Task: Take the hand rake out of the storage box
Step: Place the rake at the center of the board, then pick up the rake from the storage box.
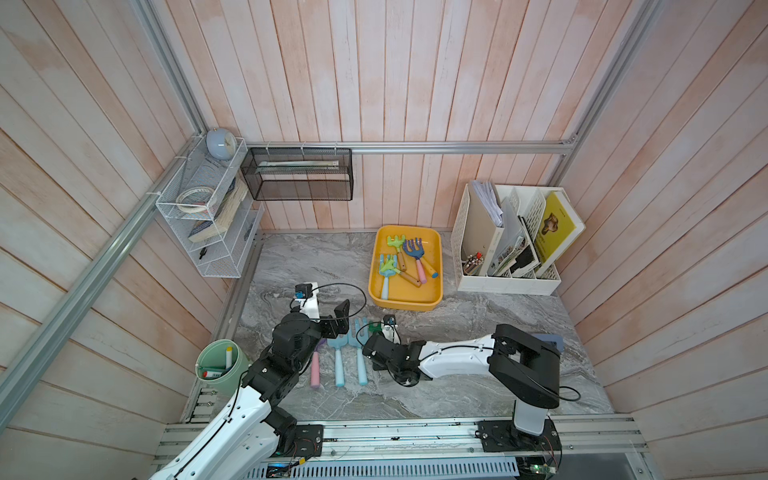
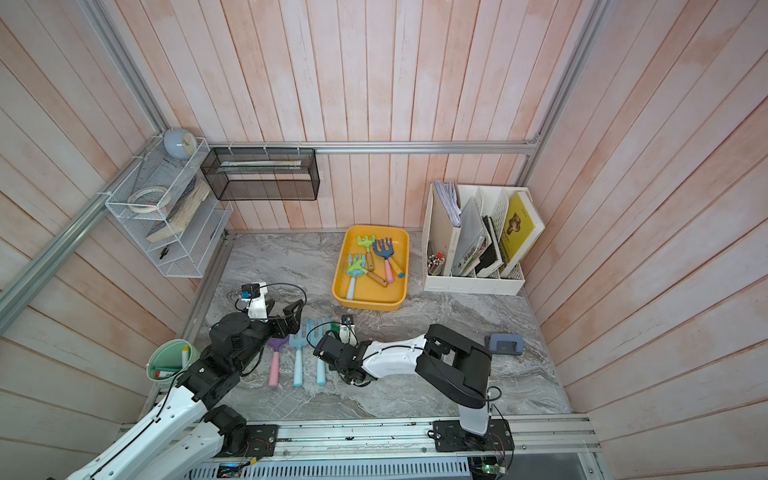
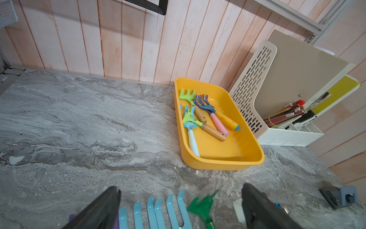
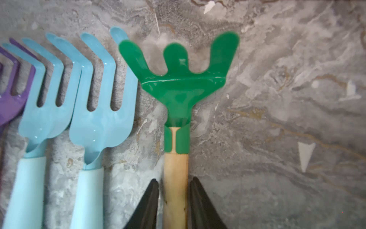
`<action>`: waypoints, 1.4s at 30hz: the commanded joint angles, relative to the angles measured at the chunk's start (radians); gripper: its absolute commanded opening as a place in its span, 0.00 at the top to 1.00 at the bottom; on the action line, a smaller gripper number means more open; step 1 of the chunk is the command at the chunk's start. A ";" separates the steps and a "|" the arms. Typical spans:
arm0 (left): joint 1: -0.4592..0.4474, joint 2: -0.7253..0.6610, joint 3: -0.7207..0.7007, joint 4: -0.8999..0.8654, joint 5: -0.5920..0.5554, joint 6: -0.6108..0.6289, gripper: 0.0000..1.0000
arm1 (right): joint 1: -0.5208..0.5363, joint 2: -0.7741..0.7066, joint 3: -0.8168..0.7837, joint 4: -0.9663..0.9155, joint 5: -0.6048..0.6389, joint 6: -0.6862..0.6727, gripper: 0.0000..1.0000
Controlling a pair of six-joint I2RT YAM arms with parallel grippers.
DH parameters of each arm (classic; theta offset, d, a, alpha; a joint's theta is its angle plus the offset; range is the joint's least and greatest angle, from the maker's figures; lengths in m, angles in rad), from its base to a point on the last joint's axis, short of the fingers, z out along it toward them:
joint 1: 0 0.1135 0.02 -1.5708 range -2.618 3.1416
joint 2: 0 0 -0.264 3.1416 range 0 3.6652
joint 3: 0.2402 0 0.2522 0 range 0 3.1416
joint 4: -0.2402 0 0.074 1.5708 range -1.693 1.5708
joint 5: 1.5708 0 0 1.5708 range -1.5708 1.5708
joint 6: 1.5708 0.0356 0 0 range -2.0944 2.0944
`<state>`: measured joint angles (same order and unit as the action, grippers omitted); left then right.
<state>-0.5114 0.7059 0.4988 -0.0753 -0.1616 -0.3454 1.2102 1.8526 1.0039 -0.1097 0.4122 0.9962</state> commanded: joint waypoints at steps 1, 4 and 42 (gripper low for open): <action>0.002 0.002 -0.012 -0.003 -0.005 -0.006 0.00 | 0.005 -0.007 -0.019 -0.047 -0.002 0.001 0.48; 0.002 0.003 -0.012 -0.001 -0.006 -0.006 0.00 | 0.004 -0.010 -0.016 -0.056 0.002 0.002 0.38; -0.159 1.543 1.337 -0.394 0.116 -0.194 0.41 | -0.332 -1.219 -0.599 -0.107 0.087 -0.326 0.02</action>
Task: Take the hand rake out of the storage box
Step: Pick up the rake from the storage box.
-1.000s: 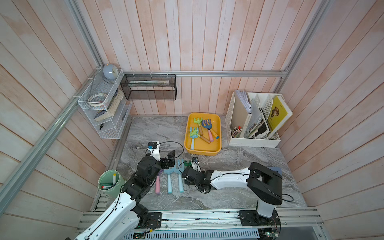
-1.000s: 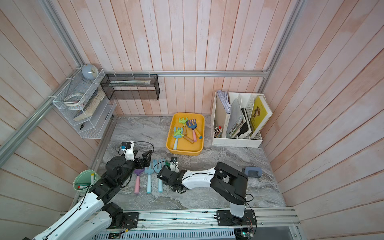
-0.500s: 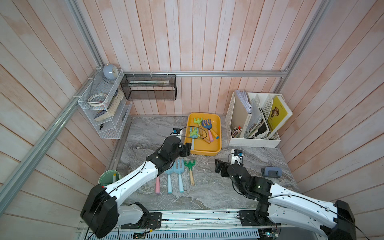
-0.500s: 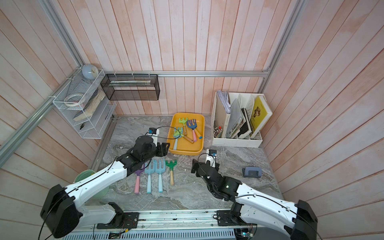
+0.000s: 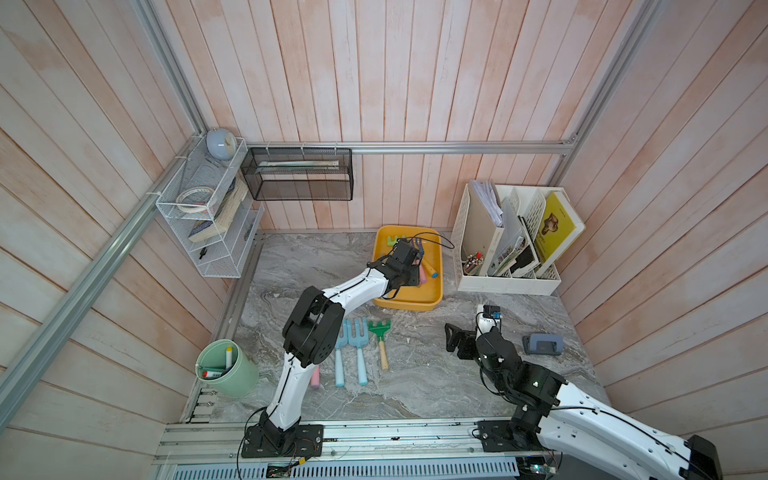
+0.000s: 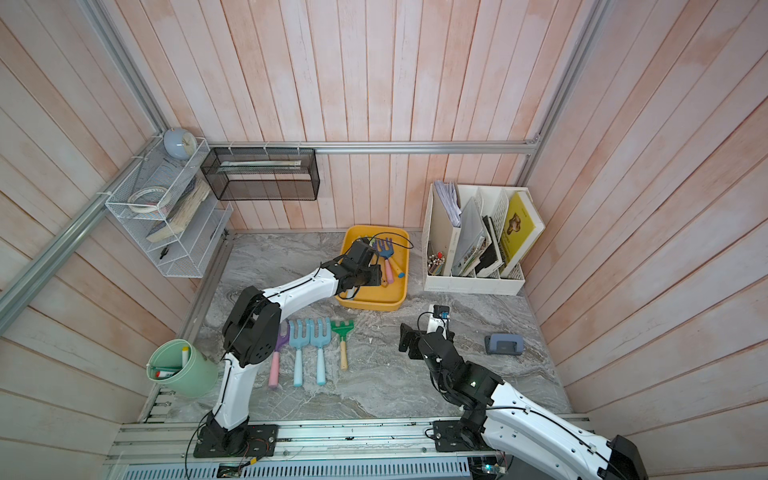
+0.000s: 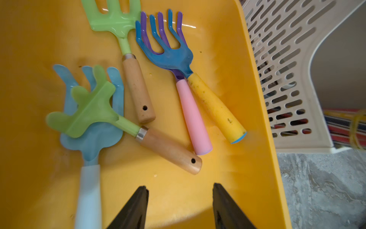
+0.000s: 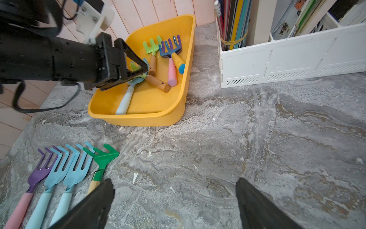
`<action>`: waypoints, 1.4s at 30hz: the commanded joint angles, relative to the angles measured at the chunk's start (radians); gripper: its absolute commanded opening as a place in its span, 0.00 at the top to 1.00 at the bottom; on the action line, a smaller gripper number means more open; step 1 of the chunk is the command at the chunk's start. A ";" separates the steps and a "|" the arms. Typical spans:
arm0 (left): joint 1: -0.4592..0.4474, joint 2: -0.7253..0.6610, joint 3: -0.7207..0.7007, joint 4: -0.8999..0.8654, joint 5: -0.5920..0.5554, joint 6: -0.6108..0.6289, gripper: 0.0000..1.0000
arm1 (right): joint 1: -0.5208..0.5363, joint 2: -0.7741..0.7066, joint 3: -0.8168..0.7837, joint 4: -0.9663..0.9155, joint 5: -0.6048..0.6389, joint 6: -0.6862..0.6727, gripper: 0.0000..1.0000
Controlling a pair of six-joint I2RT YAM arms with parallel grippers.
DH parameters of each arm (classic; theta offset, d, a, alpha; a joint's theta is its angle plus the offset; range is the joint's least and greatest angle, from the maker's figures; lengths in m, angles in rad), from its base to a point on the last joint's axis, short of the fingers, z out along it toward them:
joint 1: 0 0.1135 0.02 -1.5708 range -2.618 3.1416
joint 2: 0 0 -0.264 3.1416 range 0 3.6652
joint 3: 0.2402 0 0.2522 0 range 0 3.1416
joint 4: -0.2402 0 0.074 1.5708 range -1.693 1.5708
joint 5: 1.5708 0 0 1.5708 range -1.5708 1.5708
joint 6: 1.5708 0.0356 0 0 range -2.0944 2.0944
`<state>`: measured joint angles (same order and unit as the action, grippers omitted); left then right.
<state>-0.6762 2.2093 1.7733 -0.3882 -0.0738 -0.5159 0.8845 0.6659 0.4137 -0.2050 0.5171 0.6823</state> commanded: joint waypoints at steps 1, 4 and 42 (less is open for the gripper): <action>0.009 0.059 0.081 -0.090 0.027 -0.029 0.40 | -0.006 -0.048 -0.013 -0.010 -0.019 -0.013 0.02; 0.024 0.093 0.100 -0.092 0.047 -0.047 0.32 | -0.007 -0.088 -0.025 -0.005 -0.025 -0.021 0.02; 0.074 0.189 0.224 -0.321 -0.079 0.025 0.39 | -0.027 -0.137 -0.074 0.039 -0.021 -0.032 0.02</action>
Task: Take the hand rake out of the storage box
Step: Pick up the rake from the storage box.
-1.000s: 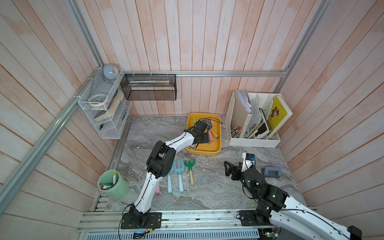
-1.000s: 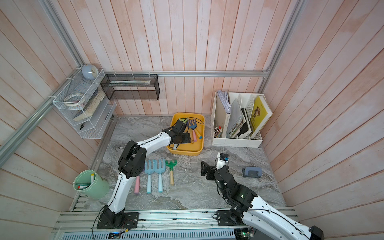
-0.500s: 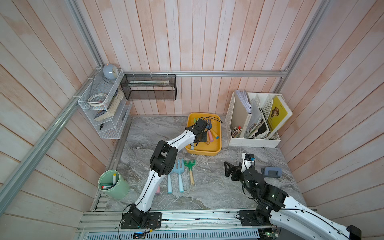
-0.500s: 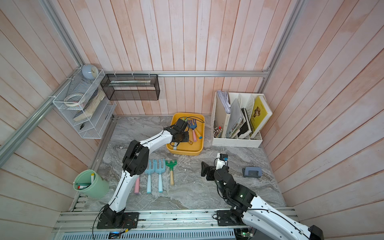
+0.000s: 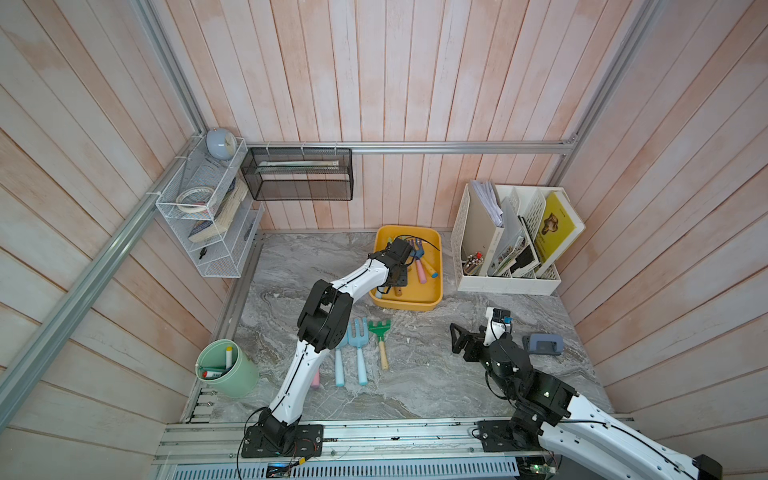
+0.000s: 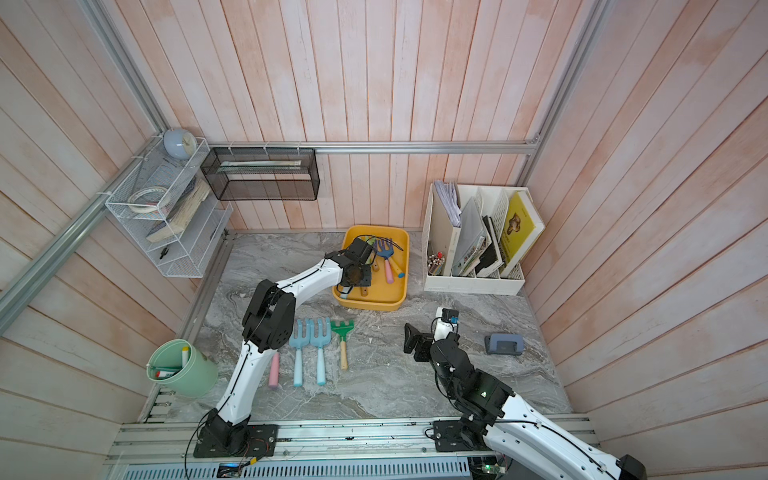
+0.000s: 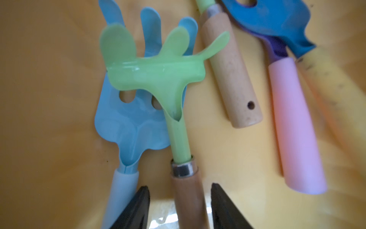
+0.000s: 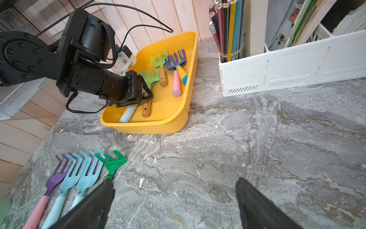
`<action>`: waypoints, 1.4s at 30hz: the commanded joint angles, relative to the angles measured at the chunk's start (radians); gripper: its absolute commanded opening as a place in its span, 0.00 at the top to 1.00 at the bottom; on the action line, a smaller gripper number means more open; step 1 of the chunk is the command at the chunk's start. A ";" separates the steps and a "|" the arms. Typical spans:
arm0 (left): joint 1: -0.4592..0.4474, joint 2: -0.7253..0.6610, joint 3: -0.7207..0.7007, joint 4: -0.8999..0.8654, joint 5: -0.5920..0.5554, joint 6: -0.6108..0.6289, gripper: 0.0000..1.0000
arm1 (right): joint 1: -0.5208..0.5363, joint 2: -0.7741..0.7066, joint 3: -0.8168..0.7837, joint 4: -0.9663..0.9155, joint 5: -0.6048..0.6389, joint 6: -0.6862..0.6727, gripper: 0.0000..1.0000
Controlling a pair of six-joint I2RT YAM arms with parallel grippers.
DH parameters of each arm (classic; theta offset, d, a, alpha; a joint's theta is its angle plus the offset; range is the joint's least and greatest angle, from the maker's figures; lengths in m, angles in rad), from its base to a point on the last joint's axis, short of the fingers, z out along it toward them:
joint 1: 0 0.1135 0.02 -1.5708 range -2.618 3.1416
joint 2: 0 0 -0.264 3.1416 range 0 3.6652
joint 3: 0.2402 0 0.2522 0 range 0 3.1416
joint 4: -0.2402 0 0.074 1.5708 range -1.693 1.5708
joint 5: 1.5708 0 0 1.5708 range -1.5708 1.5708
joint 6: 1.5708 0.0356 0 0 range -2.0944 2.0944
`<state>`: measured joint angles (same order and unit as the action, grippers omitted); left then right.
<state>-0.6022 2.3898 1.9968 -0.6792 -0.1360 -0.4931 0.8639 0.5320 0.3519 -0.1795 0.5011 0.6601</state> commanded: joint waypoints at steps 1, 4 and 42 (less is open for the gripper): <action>-0.001 0.013 0.004 -0.031 -0.016 0.004 0.38 | -0.006 -0.003 -0.012 0.014 -0.006 -0.010 0.02; -0.001 0.027 0.017 -0.037 -0.016 0.006 0.41 | -0.007 -0.003 -0.014 0.016 -0.007 -0.010 0.02; -0.246 -0.723 -0.744 0.348 -0.173 -0.198 1.00 | -0.032 -0.022 -0.012 -0.009 -0.003 0.020 0.02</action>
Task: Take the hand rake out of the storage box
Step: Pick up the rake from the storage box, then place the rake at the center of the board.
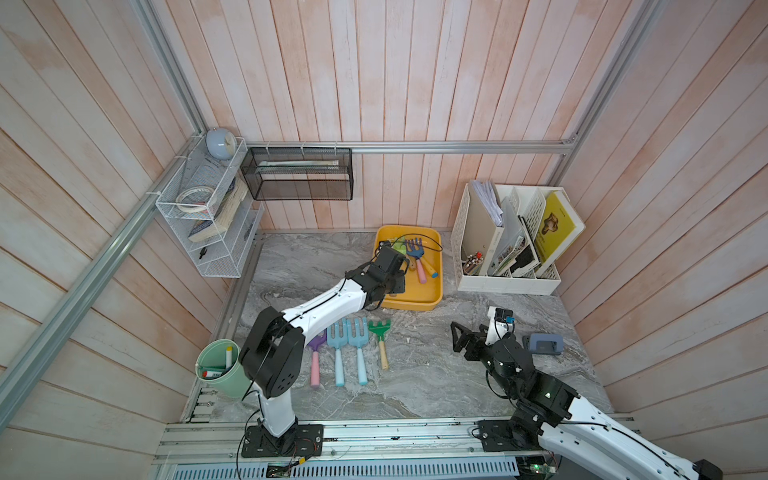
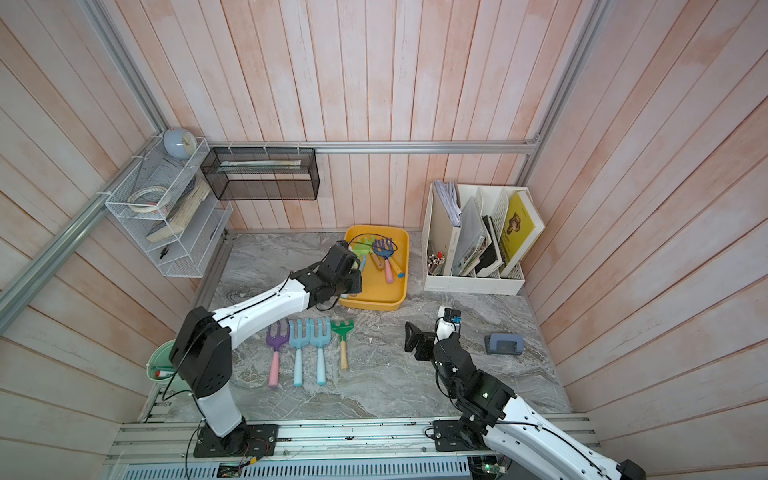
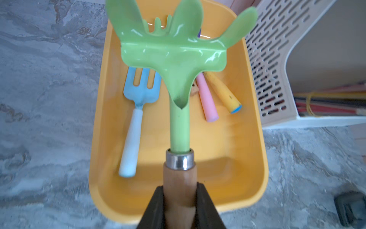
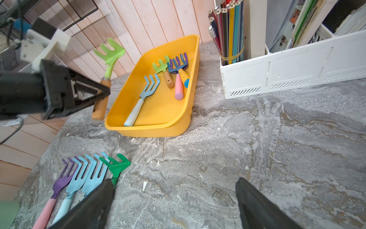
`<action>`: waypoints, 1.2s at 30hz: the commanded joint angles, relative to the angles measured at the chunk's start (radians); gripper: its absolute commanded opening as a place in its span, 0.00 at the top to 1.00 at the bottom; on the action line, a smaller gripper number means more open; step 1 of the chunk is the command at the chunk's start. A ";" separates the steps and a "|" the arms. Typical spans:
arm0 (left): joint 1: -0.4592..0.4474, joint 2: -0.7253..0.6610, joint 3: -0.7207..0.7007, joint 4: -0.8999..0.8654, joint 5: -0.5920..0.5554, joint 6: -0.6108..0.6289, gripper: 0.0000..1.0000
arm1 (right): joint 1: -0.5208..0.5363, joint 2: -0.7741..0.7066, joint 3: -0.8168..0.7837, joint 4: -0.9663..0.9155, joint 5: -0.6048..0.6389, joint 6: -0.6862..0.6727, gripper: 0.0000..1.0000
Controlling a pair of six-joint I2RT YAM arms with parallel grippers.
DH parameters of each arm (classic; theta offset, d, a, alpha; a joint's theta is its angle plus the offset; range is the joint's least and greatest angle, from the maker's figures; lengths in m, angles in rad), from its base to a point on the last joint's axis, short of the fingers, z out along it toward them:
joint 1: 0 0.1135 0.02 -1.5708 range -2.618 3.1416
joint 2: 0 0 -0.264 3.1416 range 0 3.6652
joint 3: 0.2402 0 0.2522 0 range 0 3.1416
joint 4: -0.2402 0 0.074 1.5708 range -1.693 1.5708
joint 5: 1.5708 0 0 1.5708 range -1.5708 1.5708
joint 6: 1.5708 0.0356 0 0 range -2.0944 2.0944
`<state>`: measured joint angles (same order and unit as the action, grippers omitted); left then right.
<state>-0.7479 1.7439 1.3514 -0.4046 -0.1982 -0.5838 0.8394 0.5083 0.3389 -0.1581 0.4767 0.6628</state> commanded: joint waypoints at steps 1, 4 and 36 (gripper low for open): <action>-0.140 -0.104 -0.138 0.073 -0.139 -0.140 1.00 | -0.009 0.008 0.007 -0.039 0.025 0.019 0.02; -0.276 -0.155 -0.258 0.102 -0.153 -0.244 1.00 | -0.009 0.022 0.010 -0.037 0.025 0.021 0.02; -0.393 0.093 -0.331 0.115 -0.110 -0.508 0.76 | -0.009 0.019 0.017 -0.059 0.024 0.057 0.02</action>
<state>-1.1473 1.8095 1.0016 -0.2882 -0.3176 -1.1084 0.8349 0.5381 0.3527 -0.2249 0.5007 0.7136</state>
